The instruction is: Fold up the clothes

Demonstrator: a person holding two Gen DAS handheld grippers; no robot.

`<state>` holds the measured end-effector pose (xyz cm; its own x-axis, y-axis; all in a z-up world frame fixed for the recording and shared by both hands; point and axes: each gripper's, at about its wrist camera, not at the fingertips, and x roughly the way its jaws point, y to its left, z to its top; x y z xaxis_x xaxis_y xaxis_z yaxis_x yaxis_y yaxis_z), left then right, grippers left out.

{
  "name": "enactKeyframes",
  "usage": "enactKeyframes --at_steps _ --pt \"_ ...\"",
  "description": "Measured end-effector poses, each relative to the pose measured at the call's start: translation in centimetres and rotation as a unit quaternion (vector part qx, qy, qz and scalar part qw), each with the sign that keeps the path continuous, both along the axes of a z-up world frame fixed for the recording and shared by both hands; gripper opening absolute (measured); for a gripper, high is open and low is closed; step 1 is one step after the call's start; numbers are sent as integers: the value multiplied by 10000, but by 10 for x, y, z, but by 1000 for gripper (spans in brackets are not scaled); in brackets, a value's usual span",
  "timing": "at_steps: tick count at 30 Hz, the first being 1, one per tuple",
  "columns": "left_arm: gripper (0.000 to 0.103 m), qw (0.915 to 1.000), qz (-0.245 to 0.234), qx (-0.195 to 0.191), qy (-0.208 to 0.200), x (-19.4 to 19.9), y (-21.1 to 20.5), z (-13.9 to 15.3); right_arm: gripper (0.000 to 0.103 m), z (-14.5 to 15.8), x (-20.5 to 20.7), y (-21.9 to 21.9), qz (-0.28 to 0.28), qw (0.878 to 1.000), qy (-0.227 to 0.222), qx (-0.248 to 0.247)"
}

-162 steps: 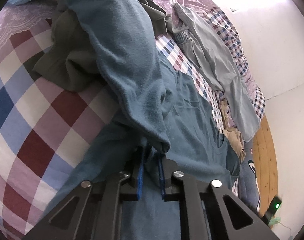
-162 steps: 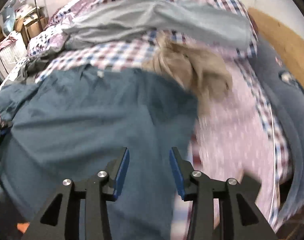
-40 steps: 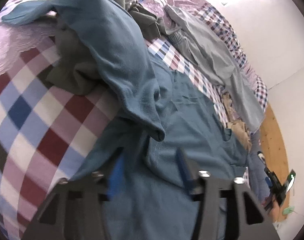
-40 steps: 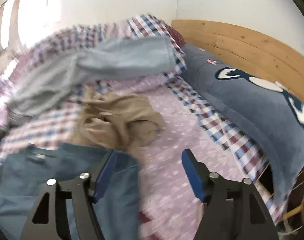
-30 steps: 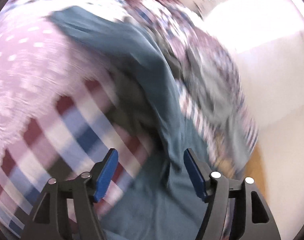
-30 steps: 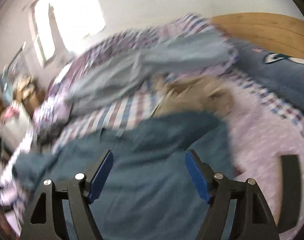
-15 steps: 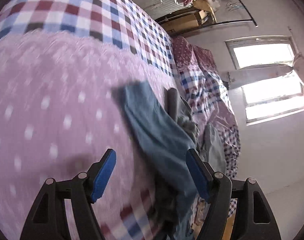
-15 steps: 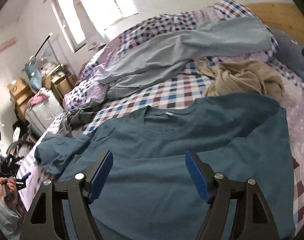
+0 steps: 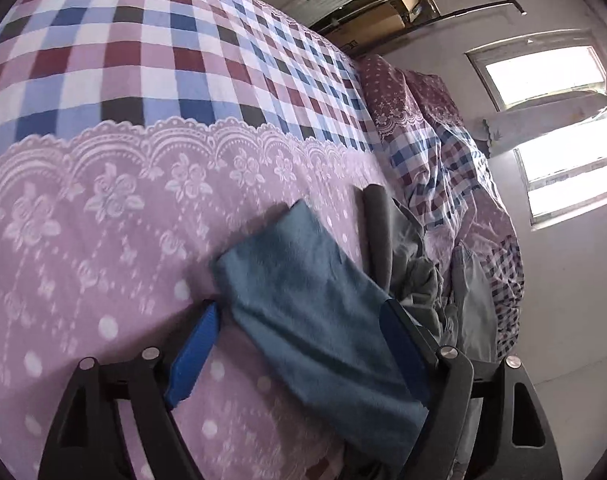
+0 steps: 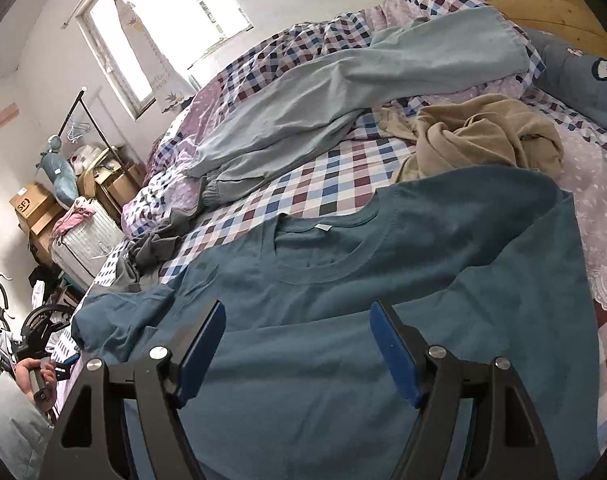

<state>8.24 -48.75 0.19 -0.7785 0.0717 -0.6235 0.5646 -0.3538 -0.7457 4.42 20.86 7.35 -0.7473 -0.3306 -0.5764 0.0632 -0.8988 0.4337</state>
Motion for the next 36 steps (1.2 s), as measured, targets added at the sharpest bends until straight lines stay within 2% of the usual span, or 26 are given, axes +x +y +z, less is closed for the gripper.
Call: enactKeyframes --at_steps 5,10,11,13,14,15,16,18,22,26,29,31,33,36 --pt "84 9999 53 -140 86 -1 -4 -1 78 0 0 6 -78 9999 -27 -79" --pt "82 9999 73 -119 90 -3 -6 -1 78 0 -1 10 -133 9999 -50 -85" --pt "78 9999 105 -127 31 -3 -6 0 78 0 -1 11 -141 9998 -62 -90" --pt "57 9996 171 -181 -158 -3 -8 0 78 0 0 12 -149 9998 -63 -97" --pt "39 9992 204 -191 -286 -3 -10 -1 78 1 0 13 -152 9998 -58 -95" --pt "28 9989 234 -180 -374 -3 -11 -3 78 1 0 13 -150 9998 -56 -87" --pt "23 9985 264 -168 -458 -2 -12 -4 78 1 0 13 -144 9998 -59 -79" --pt "5 9972 261 -276 -638 -1 -12 -3 78 1 0 15 -136 9998 -73 -95" --pt "4 9963 286 -483 -643 6 -8 6 78 2 1 17 -121 9998 -84 -152" --pt "3 9940 37 -980 -486 3 11 38 78 5 4 19 -109 9998 -50 -161" --pt "3 9887 -396 -1438 -143 -9 45 80 78 7 5 22 -122 9996 -44 -242" --pt "3 9829 -706 -1700 102 -17 69 105 78 8 6 25 -140 9994 -36 -305" --pt "3 9723 -1154 -1991 416 -26 107 136 78 9 7 28 -158 9992 -27 -367" --pt "3 9496 -1892 -2368 801 -34 170 178 78 12 8 33 -184 9988 -14 -461"
